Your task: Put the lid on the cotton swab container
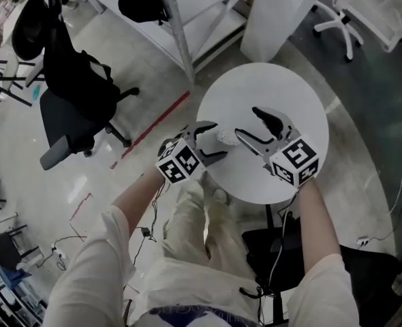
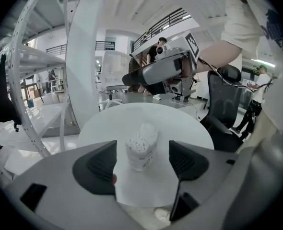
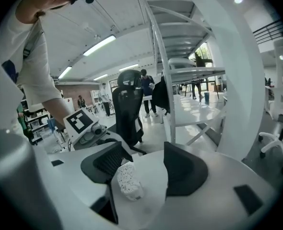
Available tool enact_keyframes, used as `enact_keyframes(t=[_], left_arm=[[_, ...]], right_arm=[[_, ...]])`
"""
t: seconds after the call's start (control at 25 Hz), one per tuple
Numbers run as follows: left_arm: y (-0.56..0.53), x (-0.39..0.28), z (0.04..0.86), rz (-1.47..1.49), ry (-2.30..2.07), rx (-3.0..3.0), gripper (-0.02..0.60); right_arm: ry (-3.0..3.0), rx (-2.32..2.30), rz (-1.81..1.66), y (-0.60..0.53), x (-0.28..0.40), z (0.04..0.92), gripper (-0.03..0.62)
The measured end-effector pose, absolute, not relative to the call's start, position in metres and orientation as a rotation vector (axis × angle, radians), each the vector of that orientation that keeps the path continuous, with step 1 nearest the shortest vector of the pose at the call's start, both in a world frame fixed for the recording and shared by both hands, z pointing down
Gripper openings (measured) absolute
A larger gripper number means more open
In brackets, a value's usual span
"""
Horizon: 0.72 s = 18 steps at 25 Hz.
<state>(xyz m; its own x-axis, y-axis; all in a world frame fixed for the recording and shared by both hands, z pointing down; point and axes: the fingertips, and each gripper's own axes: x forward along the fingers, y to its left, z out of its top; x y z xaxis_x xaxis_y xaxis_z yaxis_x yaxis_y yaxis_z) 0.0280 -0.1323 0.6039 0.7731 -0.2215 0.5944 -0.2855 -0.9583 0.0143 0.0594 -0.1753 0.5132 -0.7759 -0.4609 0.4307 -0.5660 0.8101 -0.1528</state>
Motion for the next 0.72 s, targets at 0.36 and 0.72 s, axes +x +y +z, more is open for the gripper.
enact_keyframes(t=[0.36,0.72], left_arm=[[-0.138,0.035,0.616,0.893,-0.322,2.876,0.333],[-0.134,0.043,0.622,0.910,-0.260,2.898,0.328]], right_arm=[[-2.526,0.642,0.412,-0.172,0.041,0.552,0.245],[-2.492,0.638,0.496,-0.175,0.043,0.570,0.196]])
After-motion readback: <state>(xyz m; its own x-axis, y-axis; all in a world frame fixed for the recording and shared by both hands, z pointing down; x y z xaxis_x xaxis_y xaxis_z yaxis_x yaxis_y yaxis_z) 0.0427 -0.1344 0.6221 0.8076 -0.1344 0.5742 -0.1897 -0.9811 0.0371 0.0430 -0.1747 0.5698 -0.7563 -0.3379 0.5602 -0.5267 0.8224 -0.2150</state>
